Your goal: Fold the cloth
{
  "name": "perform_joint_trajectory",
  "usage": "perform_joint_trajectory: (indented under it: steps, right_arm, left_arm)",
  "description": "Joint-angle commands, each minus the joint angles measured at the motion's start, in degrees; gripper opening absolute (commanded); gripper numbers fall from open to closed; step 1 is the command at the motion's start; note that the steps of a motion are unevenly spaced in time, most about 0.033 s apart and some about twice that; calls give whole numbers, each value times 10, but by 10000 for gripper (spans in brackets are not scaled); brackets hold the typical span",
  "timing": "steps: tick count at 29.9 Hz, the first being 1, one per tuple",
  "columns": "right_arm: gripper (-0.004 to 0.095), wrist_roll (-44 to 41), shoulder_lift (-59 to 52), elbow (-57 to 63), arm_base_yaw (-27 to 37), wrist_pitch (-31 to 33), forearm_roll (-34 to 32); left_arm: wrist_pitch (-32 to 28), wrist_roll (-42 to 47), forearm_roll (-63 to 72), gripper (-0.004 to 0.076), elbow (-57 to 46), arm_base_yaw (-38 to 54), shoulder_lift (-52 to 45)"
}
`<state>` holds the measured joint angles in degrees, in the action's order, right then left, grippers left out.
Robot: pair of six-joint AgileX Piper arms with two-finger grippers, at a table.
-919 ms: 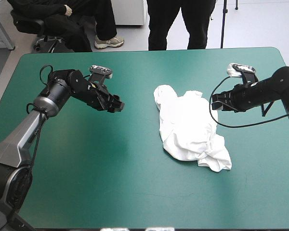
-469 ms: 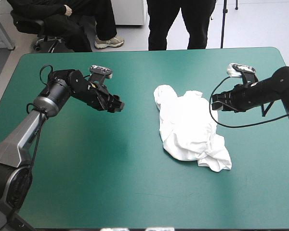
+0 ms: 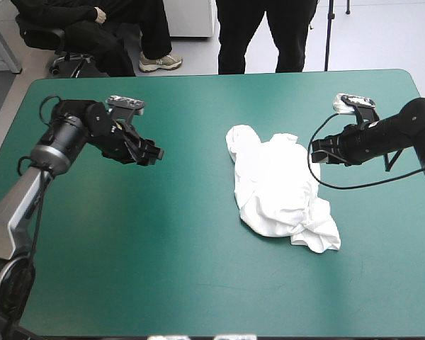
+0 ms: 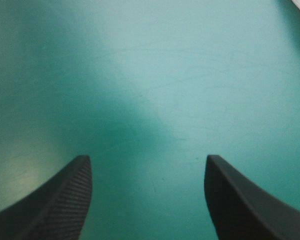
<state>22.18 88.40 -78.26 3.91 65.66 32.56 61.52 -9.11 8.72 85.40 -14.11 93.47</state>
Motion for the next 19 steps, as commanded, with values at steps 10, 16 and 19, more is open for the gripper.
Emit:
perform_joint_trajectory:
  steps: [10, 16, 19]
  right_arm:
    - [384, 33, -19, -32, -98, -47, -39]
    - [483, -22, -19, -47, -170, -61, -170]
    - [592, -26, -19, -48, -190, -63, -192]
  left_arm:
    - [49, 37, -44, 467, 19, 49, -208]
    - [96, 60, -78, 467, 6, 49, -256]
    - [116, 60, -78, 467, -7, 49, -281]
